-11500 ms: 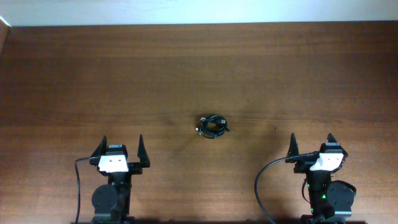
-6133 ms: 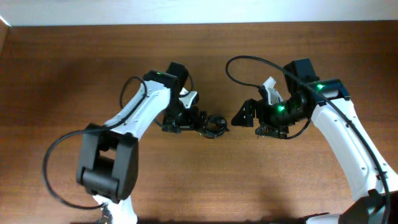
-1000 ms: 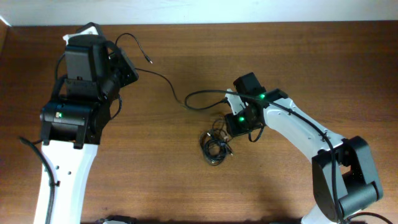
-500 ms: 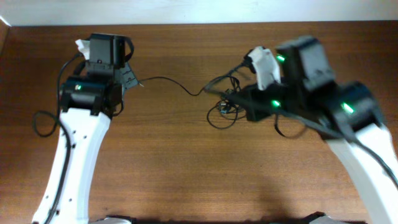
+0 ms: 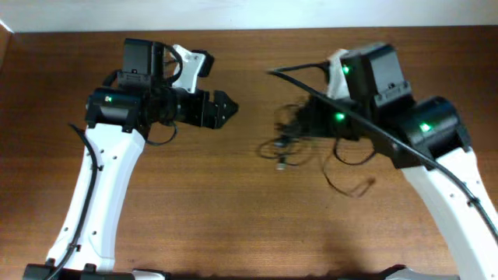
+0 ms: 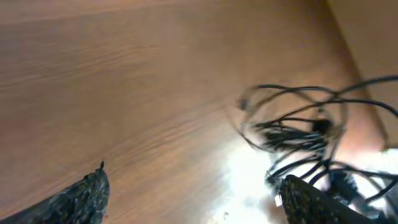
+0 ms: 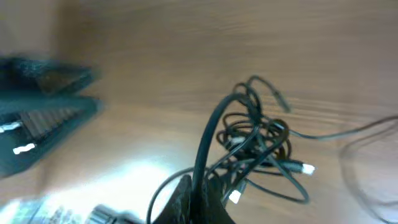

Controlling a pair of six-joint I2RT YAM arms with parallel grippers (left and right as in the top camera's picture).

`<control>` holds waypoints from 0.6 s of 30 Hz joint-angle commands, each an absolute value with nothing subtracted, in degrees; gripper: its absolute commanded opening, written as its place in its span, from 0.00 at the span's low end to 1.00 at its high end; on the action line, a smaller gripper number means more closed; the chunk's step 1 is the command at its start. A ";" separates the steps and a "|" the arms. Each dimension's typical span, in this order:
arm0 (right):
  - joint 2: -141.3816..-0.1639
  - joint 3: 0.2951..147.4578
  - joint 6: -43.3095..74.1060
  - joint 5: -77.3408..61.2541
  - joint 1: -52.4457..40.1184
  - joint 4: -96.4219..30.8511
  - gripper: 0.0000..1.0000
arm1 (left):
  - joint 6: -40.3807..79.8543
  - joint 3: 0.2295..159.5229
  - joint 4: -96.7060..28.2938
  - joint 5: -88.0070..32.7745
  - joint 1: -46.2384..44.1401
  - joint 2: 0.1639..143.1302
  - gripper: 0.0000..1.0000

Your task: Untangle cables

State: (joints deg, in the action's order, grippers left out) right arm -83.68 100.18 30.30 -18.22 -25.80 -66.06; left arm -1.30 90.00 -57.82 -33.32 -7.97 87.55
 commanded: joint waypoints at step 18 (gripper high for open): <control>-83.94 100.75 24.32 -44.38 -25.87 -63.72 0.04 | -6.11 90.04 -58.81 -34.70 -8.25 87.66 1.00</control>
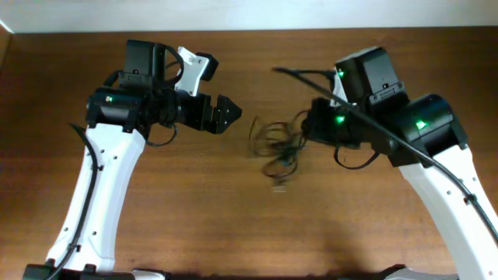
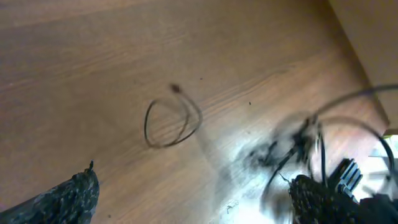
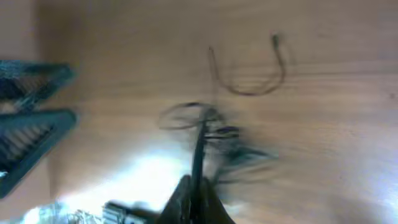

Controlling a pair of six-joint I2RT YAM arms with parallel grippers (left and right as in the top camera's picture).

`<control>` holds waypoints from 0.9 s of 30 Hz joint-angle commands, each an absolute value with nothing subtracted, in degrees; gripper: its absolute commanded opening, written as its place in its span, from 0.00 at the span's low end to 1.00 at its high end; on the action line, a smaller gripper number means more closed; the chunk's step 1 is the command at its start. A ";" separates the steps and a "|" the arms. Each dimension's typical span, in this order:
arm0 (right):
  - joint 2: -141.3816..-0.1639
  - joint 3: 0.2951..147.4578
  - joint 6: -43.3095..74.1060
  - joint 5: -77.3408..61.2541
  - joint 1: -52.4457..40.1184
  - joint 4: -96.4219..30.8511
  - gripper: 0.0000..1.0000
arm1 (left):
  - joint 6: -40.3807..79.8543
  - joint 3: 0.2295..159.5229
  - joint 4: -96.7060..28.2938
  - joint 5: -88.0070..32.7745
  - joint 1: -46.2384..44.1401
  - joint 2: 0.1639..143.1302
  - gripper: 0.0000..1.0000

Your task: Untangle cables

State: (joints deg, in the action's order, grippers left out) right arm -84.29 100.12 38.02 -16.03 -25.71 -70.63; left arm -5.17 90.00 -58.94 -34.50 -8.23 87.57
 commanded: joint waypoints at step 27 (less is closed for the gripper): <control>-90.00 100.62 12.97 -51.44 -27.70 -62.33 0.07 | 10.81 90.04 -58.61 -34.70 -8.25 87.94 0.94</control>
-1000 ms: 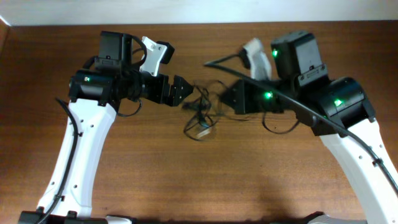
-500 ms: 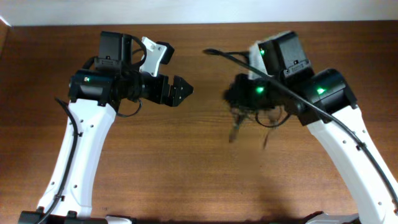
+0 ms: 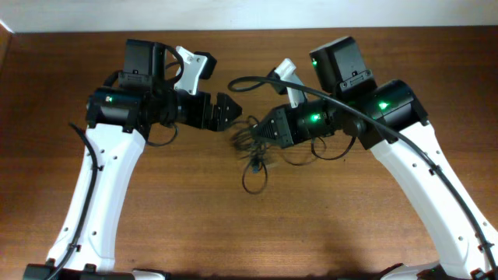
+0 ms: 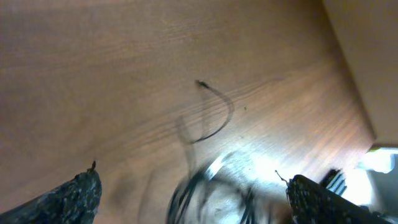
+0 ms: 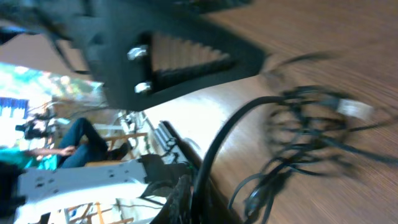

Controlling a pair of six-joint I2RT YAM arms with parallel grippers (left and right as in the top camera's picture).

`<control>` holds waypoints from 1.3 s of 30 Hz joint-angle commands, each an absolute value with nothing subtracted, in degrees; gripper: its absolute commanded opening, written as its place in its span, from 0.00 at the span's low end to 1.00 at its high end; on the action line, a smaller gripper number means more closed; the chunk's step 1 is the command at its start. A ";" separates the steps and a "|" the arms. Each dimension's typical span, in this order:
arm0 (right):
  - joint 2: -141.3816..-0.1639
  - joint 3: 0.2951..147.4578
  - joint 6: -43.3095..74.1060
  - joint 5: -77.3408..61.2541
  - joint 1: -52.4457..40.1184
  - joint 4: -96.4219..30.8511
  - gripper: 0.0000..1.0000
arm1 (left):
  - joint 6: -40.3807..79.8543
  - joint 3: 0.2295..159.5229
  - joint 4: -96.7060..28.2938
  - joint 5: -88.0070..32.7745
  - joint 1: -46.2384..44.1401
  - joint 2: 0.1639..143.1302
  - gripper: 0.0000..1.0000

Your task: Untangle cables

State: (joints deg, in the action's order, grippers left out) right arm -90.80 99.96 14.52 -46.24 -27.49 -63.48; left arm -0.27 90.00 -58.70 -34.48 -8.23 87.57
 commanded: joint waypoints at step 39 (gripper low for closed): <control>-99.61 100.25 21.47 -23.24 -27.79 -72.25 0.84 | 19.66 88.84 -93.82 -0.21 -11.94 92.03 0.87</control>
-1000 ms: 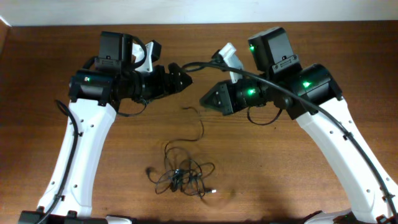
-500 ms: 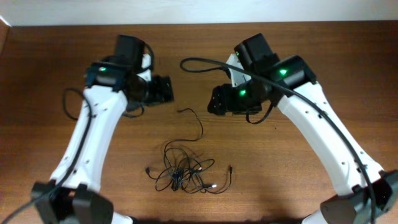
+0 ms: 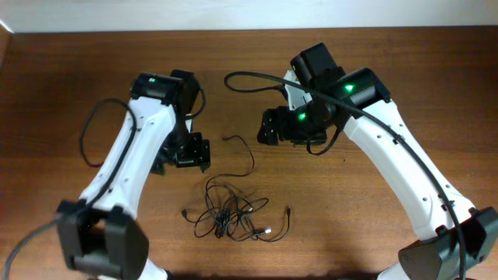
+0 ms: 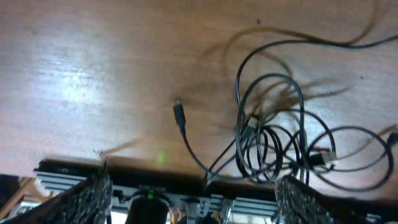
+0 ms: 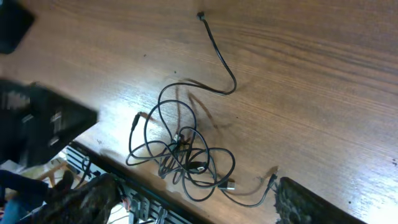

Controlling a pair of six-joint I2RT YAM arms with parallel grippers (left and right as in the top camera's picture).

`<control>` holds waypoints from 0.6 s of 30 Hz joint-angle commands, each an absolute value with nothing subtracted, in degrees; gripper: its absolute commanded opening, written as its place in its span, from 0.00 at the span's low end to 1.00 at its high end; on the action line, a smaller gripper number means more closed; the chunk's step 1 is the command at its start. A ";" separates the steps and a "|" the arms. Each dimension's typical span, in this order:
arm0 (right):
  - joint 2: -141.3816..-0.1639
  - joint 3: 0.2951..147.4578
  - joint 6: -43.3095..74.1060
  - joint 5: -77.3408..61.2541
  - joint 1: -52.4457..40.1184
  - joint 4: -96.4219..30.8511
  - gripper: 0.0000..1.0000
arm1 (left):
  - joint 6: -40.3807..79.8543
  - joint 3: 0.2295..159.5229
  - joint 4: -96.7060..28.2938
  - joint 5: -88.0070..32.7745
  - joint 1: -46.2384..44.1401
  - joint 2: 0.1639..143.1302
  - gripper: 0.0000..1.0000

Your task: Untangle cables

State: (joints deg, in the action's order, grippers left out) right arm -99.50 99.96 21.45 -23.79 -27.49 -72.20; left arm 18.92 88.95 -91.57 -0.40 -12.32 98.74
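Observation:
A tangle of thin black cables [image 3: 232, 216] lies on the wooden table near its front edge. One strand [image 3: 247, 159] runs from it toward the back and ends in a small plug. In the left wrist view the tangle [image 4: 273, 143] lies ahead of my left gripper [image 4: 194, 180], whose fingers [image 4: 93, 194] stand wide apart with nothing between them. The right wrist view has the tangle [image 5: 186, 158] and the long strand [image 5: 217, 59] below my right gripper [image 5: 193, 190], also open and empty. From overhead, the left gripper [image 3: 185, 152] hangs just left of the strand and the right gripper [image 3: 270, 128] behind it.
The brown wooden table [image 3: 373, 233] fills the overhead view, with a pale wall edge along the back. A thick black cable [image 3: 257, 78] belonging to the right arm loops above the table behind the strand. Metal framing shows past the table's front edge [image 4: 249, 202].
The right gripper was shut on a cable with the tangle hanging between the two grippers; now it is open and the tangle lies on the table at the front. The left gripper now faces the front.
The right gripper held the tangle by one cable at the right of the table. Then it was further left, then close to the open left gripper at the centre. Now the tangle lies loose at the front with one strand stretched back, and both grippers are open.

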 commanded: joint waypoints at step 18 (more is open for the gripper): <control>-99.72 100.25 21.47 -23.24 -27.79 -72.23 0.84 | 27.42 52.42 -56.58 -16.73 -12.01 88.16 0.46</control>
State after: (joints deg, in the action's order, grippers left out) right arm -99.50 99.96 21.45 -23.77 -27.49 -72.23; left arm 25.96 53.45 -58.06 -16.12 -12.25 88.47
